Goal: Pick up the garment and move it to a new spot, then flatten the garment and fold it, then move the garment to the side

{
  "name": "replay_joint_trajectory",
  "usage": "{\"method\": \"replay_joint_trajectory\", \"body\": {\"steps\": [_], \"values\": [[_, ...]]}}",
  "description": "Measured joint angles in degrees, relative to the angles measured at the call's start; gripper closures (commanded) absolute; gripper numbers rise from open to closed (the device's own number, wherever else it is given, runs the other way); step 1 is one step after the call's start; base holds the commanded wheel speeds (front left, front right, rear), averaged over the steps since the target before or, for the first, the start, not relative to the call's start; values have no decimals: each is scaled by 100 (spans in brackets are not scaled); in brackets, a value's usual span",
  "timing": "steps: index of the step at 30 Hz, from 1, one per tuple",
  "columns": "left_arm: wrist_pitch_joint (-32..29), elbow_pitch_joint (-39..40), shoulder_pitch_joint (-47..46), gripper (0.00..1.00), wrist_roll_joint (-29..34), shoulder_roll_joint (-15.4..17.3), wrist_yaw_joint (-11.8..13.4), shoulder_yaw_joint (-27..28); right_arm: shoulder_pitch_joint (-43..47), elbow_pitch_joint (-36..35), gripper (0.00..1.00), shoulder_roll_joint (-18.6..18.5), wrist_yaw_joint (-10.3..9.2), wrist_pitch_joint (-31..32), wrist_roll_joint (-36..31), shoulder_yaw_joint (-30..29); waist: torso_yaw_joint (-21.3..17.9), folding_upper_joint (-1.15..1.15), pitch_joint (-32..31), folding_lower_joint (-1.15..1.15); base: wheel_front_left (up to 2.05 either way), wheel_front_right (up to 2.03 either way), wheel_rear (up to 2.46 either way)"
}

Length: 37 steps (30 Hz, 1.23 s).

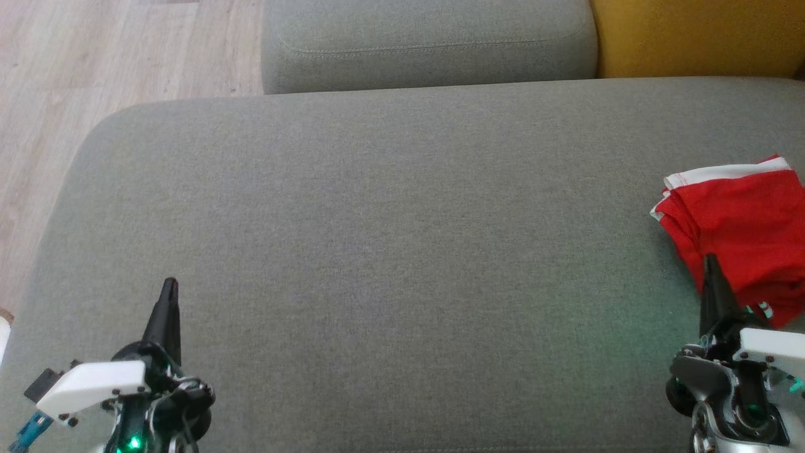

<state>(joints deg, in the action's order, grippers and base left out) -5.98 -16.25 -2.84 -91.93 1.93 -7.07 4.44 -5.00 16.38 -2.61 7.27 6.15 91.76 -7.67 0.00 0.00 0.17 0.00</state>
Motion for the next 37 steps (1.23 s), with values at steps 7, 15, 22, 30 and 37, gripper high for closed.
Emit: {"method": "replay_joint_trajectory", "body": {"steps": [7, 15, 22, 30, 37], "values": [[0, 1, -1, 100, -1, 0, 0, 0, 0, 0, 100, 1, 0, 0, 0, 0, 0, 0, 0, 0, 0, 0, 0], [0, 1, -1, 100, -1, 0, 0, 0, 0, 0, 100, 1, 0, 0, 0, 0, 0, 0, 0, 0, 0, 0, 0], [0, 1, -1, 100, -1, 0, 0, 0, 0, 0, 100, 1, 0, 0, 0, 0, 0, 0, 0, 0, 0, 0, 0], [0, 1, -2, 100, -1, 0, 0, 0, 0, -1, 100, 1, 0, 0, 0, 0, 0, 0, 0, 0, 0, 0, 0], [0, 1, -2, 100, -1, 0, 0, 1, 0, -1, 100, 1, 0, 0, 0, 0, 0, 0, 0, 0, 0, 0, 0]]}}
